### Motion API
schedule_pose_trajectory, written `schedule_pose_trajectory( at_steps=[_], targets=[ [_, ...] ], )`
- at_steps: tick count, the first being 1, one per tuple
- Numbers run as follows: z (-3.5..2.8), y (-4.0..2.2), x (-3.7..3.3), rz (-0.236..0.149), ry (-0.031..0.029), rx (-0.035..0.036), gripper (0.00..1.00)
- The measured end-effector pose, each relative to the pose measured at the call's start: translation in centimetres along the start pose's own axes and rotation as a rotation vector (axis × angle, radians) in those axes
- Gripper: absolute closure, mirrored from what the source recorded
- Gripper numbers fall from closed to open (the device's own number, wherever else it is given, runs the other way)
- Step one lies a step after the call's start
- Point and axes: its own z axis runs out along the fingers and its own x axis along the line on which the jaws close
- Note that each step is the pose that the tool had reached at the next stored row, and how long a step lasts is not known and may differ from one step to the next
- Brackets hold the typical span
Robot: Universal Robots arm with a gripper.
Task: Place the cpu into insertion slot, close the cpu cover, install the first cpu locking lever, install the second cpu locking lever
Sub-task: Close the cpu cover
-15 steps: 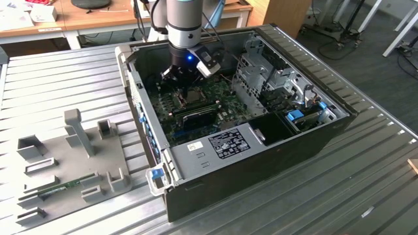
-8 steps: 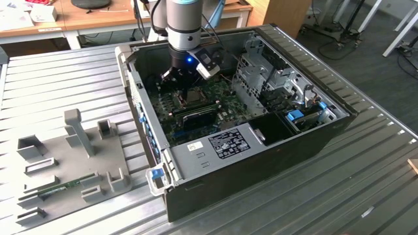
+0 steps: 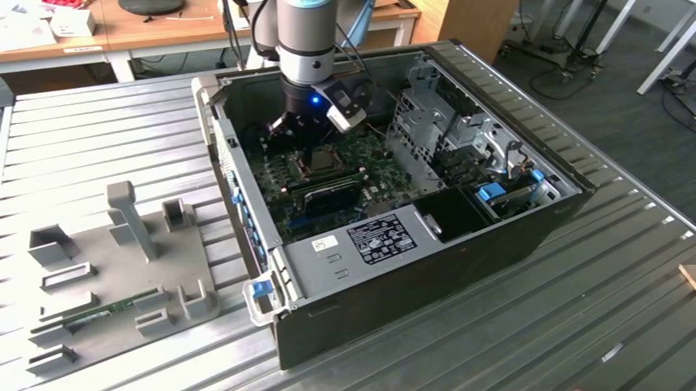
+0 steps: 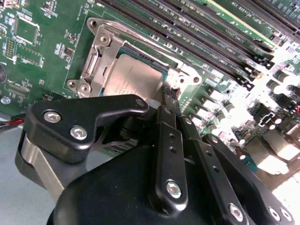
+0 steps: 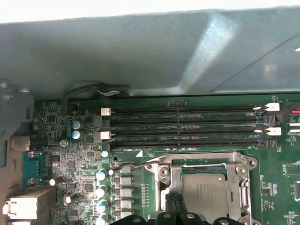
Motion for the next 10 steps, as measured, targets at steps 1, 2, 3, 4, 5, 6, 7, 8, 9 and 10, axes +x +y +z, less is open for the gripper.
schedule_pose_trajectory(
  at_steps=[1, 2, 3, 4, 5, 6, 7, 8, 9, 10],
  targets=[
    [0.06, -0.01, 0.00, 0.000, 0.0002, 0.0003, 0.89],
    [0.14, -0.01, 0.01, 0.000, 0.0002, 0.0004, 0.89],
    [0.24, -0.01, 0.01, 0.000, 0.0003, 0.0004, 0.89],
    [0.32, -0.01, 0.01, 0.000, 0.0001, 0.0003, 0.89],
    [0.37, -0.02, 0.02, 0.000, 0.0002, 0.0004, 0.89],
    [0.39, -0.02, 0.02, 0.000, 0.0003, 0.0005, 0.89],
    [0.39, -0.02, 0.02, 0.000, 0.0004, 0.0006, 0.89],
    [0.39, -0.02, 0.02, 0.000, 0.0004, 0.0007, 0.89],
    [0.40, -0.02, 0.02, 0.000, 0.0003, 0.0006, 0.89],
    [0.41, -0.01, 0.02, 0.000, 0.0002, 0.0004, 0.89]
  ],
)
